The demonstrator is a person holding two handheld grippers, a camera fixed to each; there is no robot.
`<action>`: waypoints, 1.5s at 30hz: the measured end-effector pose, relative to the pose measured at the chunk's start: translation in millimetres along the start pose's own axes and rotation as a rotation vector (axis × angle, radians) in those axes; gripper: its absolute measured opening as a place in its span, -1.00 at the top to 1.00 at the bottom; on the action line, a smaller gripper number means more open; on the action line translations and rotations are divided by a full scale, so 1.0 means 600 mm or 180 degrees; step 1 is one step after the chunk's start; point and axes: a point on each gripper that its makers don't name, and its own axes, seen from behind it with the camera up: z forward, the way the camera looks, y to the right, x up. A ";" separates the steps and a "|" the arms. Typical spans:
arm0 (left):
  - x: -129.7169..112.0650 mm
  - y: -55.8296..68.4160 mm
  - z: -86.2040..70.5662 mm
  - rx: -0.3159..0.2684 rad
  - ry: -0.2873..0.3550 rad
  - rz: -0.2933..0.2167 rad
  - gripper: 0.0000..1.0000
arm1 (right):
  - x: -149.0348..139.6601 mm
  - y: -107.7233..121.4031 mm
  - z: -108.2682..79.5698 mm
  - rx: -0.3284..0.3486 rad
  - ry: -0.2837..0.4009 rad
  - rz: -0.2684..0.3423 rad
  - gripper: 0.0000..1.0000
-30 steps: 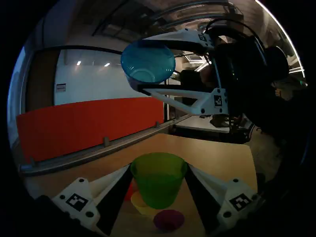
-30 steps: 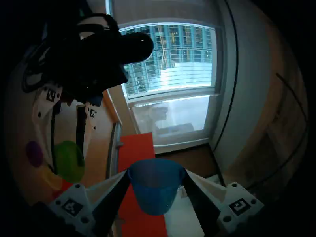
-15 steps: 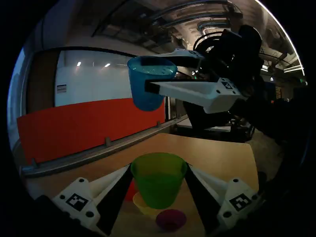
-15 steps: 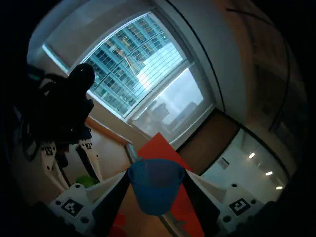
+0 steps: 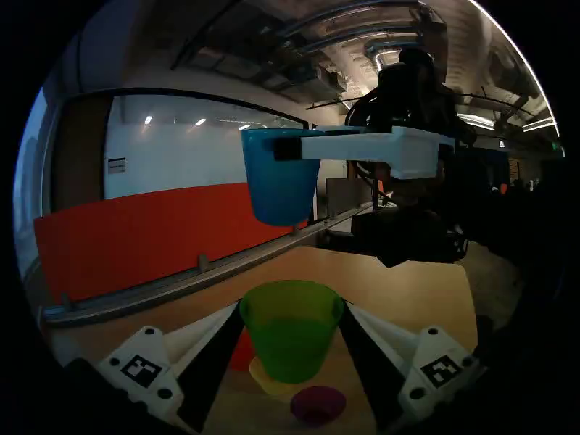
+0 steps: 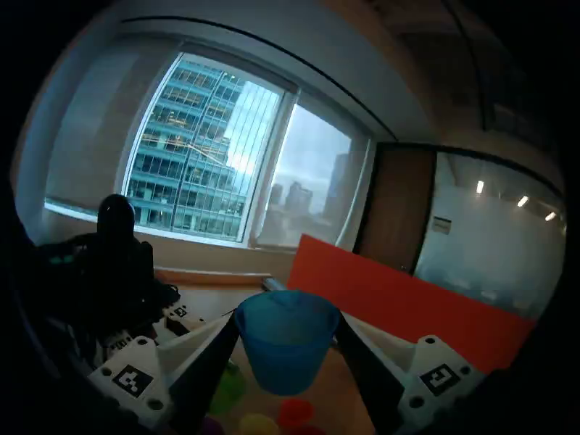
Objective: Pour water
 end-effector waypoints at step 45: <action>-0.104 -0.133 -0.084 0.0597 -0.0440 -0.0081 -0.77 | -0.153 0.061 -0.099 -0.0237 -0.0251 0.0330 -0.89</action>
